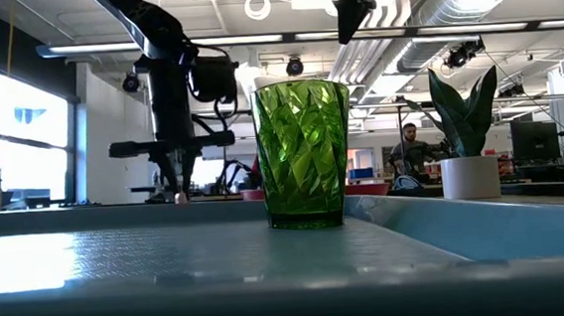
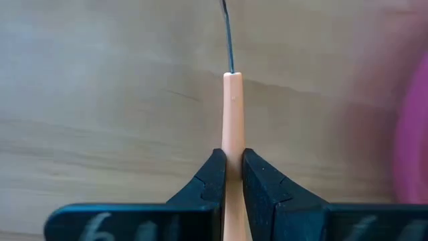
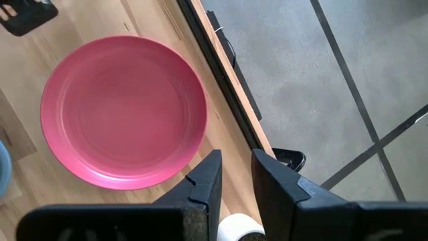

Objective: Pick and place plate/cup/fork/spoon on tray
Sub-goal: Put the orange fork on the blue serving tray to the bottom left of the green glass

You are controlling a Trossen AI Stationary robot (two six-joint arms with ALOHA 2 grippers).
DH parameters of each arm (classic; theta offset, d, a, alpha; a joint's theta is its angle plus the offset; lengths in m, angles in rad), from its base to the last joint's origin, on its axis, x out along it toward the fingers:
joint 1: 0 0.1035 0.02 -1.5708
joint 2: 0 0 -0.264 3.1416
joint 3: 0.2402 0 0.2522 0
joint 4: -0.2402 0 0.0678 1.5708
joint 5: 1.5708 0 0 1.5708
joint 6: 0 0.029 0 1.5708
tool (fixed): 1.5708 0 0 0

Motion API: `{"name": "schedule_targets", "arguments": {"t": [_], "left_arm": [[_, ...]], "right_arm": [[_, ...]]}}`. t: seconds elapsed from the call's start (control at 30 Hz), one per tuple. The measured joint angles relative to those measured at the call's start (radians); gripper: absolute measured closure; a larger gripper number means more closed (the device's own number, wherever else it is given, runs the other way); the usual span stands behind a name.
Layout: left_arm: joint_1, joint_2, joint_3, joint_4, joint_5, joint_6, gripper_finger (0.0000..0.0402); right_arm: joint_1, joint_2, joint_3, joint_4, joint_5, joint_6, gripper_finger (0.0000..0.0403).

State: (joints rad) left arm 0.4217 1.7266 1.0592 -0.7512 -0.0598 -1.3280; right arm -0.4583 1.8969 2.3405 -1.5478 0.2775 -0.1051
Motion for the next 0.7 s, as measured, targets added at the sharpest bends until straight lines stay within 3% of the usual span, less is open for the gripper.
{"name": "schedule_targets", "arguments": {"t": [0.3,0.7], "left_arm": [[-0.027,-0.045,0.001,0.066,0.086,0.128,0.0383],[-0.105,-0.172,0.000,0.044,0.076,0.207,0.0383]], "right_arm": [[0.000,0.000,0.000,-0.004,0.000,0.000,0.0329],[0.000,0.000,0.000,-0.007,-0.001,0.000,0.0329]]}}
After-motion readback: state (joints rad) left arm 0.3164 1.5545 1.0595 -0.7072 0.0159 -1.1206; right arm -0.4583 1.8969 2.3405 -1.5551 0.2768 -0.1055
